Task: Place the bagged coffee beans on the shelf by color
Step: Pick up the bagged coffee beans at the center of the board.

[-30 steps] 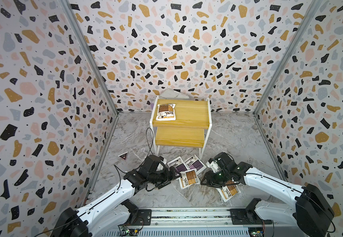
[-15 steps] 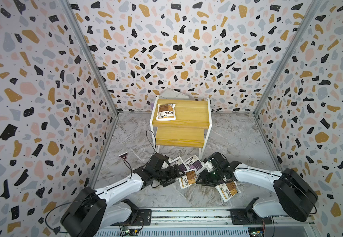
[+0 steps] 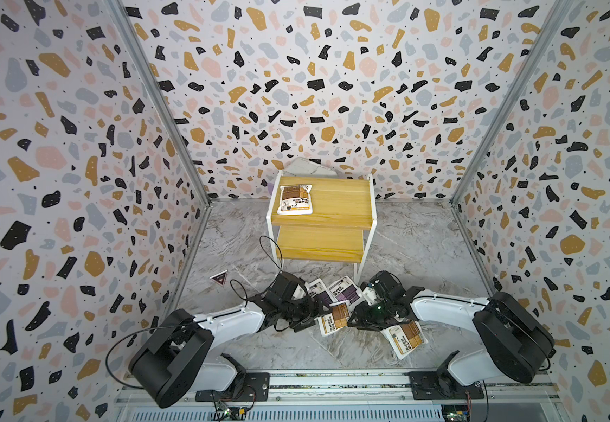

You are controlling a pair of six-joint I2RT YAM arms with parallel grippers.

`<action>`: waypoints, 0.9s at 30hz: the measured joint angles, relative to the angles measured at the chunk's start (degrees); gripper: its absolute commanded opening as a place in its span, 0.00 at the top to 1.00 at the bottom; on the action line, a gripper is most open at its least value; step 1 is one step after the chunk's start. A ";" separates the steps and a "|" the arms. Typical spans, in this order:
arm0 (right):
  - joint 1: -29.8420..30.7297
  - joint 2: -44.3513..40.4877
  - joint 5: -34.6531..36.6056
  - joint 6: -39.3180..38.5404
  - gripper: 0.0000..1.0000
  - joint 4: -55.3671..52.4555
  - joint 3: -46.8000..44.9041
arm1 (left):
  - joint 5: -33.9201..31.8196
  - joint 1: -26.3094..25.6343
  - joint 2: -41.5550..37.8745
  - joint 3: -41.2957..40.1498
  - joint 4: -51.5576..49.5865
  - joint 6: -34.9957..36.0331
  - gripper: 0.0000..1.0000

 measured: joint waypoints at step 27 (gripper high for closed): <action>-2.19 -0.76 -3.28 -2.99 0.91 7.08 -2.86 | 1.01 -1.27 6.58 1.75 6.16 0.63 0.07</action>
